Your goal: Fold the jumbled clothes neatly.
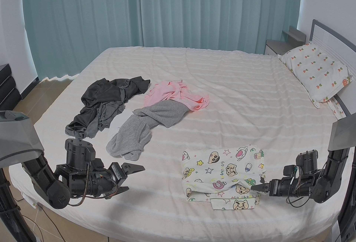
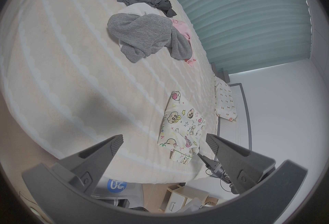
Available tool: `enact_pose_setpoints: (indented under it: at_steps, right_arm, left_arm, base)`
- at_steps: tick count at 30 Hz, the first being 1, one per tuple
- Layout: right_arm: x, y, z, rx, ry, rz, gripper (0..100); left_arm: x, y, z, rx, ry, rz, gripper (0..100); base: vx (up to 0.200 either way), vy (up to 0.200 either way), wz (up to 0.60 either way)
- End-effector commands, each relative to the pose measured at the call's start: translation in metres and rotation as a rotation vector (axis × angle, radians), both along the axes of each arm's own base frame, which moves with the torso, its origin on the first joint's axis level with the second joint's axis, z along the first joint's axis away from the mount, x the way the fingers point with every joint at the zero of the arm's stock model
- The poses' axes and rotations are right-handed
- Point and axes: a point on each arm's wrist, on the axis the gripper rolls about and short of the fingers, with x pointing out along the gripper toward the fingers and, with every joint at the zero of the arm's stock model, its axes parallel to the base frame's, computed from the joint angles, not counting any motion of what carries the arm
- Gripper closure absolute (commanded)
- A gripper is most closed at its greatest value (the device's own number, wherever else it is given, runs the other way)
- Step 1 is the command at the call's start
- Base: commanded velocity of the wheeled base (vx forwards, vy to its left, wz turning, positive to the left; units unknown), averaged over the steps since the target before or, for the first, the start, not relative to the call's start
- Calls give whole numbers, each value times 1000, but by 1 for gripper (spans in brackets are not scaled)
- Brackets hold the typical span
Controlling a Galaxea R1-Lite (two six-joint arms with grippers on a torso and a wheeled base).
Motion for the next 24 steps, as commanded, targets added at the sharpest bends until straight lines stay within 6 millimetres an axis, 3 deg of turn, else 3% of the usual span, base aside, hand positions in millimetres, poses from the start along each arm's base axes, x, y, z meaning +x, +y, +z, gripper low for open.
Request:
enact_pose_setpoints:
  at_steps: [1, 6, 24]
  right_arm:
    - [5, 2, -18, 2, 3, 3, 0]
    - [8, 4, -29, 22, -45, -7, 0]
    - [1, 6, -28, 26, -34, 5, 0]
  left_arm:
    - [0, 0, -1, 0, 2, -1, 0]
    - [1, 0, 0, 0, 1, 1, 0]
    - [1, 0, 0, 0, 1, 2, 0]
  base:
    - [0, 0, 0]
    - [0, 0, 0]
    - [0, 0, 0]
